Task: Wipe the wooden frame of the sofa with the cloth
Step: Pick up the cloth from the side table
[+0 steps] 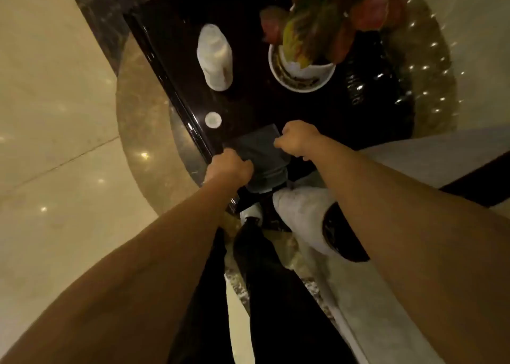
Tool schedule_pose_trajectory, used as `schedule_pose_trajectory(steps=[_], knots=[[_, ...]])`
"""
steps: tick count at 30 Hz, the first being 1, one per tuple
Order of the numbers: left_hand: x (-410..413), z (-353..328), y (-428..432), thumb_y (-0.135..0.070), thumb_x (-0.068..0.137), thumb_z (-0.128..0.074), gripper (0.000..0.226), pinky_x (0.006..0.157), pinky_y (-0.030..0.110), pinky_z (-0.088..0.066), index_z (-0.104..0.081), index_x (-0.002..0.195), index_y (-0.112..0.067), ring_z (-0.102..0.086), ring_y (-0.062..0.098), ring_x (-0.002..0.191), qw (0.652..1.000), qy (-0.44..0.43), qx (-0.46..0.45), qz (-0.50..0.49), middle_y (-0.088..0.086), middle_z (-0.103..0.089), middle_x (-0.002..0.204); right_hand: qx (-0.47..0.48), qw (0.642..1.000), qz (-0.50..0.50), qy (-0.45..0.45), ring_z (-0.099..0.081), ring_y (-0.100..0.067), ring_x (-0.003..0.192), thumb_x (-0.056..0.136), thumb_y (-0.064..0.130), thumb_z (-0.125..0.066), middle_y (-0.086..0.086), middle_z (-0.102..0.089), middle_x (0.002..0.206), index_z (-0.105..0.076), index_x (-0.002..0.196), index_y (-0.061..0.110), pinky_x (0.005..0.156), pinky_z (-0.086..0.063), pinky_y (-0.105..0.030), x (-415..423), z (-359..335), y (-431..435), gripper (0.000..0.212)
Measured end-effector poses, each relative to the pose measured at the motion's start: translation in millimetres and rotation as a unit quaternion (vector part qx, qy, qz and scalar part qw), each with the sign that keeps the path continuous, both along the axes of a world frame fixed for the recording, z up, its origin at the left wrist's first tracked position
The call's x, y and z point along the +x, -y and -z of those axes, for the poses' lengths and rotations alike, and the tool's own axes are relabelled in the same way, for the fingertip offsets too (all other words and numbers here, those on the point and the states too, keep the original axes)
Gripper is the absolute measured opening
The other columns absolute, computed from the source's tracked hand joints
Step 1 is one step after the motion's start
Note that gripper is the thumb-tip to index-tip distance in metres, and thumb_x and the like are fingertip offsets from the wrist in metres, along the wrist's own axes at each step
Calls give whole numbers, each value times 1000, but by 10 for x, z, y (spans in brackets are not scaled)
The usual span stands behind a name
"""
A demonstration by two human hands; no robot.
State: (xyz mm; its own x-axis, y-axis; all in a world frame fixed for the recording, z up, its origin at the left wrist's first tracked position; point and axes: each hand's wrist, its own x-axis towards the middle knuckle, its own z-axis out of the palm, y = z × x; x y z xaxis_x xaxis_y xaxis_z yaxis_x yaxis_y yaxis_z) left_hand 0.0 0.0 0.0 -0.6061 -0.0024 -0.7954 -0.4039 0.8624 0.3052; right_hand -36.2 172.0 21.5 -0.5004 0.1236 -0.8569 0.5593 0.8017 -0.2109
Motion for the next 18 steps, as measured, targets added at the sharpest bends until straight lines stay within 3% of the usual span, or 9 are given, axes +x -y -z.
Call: schedule_pose_trajectory(steps=[4,8,11,13,16,18], knots=[[76,477,-87,-43,89,-65,67,94,49,-51,-36,135,-3,-56,43,115,979,26,-18,-199,22,-54,131,-10,997,75,9,-51,-39,129,97,28,-61,-18,-46,148,-37,151,9,91,-46,-39,70,518,71,62],[90,760,-111,-37,84,-72,62,95,46,-49,-45,127,-3,-58,40,116,955,-34,-17,-295,20,-60,128,3,984,167,-63,-58,-38,118,93,20,-65,-19,-53,137,-37,144,7,80,-47,-35,133,836,91,60],[103,815,-66,-26,81,-72,31,89,47,-56,-66,105,-7,-66,35,102,929,13,64,-364,15,-69,109,-29,972,231,-36,-58,-39,119,92,20,-67,-20,-55,136,-42,142,5,92,-52,-39,206,905,161,58],[98,773,-21,-17,84,-70,13,80,45,-59,-67,94,-10,-69,30,91,882,66,146,-443,13,-71,101,-73,949,305,-18,-59,-40,119,94,22,-66,-20,-58,135,-52,137,4,101,-51,-47,254,898,189,49],[17,621,42,-19,93,-61,18,76,43,-61,-66,109,-12,-73,28,89,812,103,252,-516,10,-74,105,-118,902,412,-58,-63,-35,107,99,24,-60,-16,-65,122,-62,113,11,99,-53,-51,338,749,254,20],[-43,488,68,-26,98,-55,25,83,46,-60,-63,119,-15,-73,28,95,817,75,292,-492,8,-74,109,-127,878,450,-103,-63,-32,107,101,25,-56,-14,-65,121,-62,118,15,99,-53,-49,404,578,333,21]])
